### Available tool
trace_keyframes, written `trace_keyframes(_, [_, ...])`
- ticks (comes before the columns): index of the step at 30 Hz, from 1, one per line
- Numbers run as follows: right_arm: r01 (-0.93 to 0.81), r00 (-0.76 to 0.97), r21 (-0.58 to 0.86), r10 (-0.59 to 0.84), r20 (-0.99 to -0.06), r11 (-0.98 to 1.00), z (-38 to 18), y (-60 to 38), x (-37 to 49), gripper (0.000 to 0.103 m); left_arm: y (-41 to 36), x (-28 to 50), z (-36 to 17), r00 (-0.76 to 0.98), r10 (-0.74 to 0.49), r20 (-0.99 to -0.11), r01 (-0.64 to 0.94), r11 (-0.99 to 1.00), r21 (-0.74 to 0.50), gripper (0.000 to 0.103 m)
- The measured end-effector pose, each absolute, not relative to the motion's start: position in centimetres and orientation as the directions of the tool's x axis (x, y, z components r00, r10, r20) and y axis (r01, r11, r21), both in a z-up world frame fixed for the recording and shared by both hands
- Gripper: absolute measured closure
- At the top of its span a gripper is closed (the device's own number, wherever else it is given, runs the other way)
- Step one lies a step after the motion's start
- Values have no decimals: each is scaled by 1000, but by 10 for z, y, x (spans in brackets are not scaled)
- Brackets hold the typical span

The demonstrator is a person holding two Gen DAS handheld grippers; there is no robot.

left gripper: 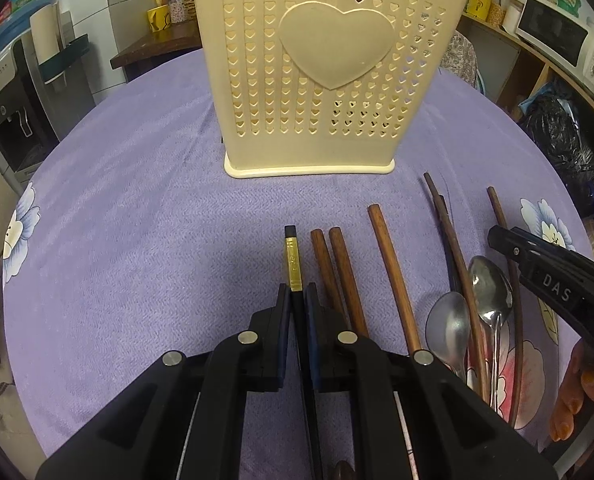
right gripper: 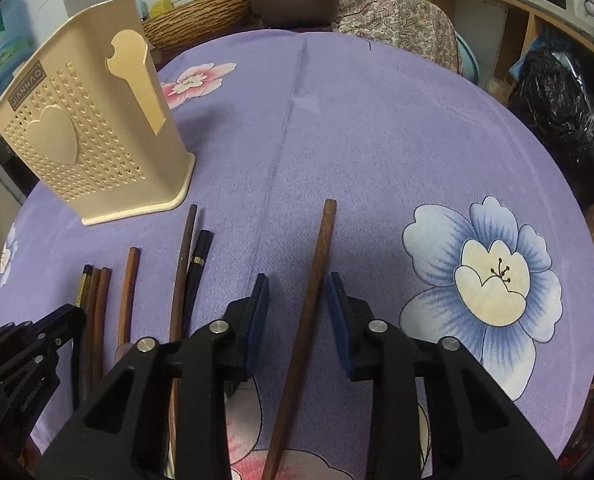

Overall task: Organize utensils
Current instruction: 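Grasp the black gold-tipped chopstick with left tool while right tool grasps a brown chopstick, then lift both chopsticks into the cream holder and open both tools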

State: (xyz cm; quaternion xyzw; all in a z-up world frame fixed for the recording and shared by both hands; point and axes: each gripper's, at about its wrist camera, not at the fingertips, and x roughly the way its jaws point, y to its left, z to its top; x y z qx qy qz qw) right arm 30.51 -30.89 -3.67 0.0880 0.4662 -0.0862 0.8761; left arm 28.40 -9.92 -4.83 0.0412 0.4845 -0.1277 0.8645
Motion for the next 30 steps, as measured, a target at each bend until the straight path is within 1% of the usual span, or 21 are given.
trace_keyframes(3, [233, 549, 67, -74, -832, 970, -37, -310, 309, 88, -99, 286, -48, 493, -185, -850, 261, 964, -59, 94])
trace_keyframes(6, [234, 549, 94, -52, -834, 968, -37, -315, 312, 93, -98, 284, -49, 493, -186, -850, 259, 964, -61, 94])
trace_keyframes(15, [211, 563, 161, 15, -826, 964, -36, -327, 315, 94, -95, 286, -49, 494, -198, -847, 261, 962, -73, 95])
trace_keyframes(20, [192, 598, 214, 59, -799, 958, -27, -332, 311, 95, -86, 289, -44, 506, -214, -835, 250, 964, -96, 95])
trace_keyframes(25, [147, 657, 247, 92, -749, 958, 4, -334, 303, 95, -70, 286, -18, 566, -216, -796, 232, 968, -98, 95])
trace_keyframes(30, [92, 725, 255, 111, -680, 963, 53, -339, 291, 96, -50, 278, 21, 643, -223, -732, 220, 970, -102, 95])
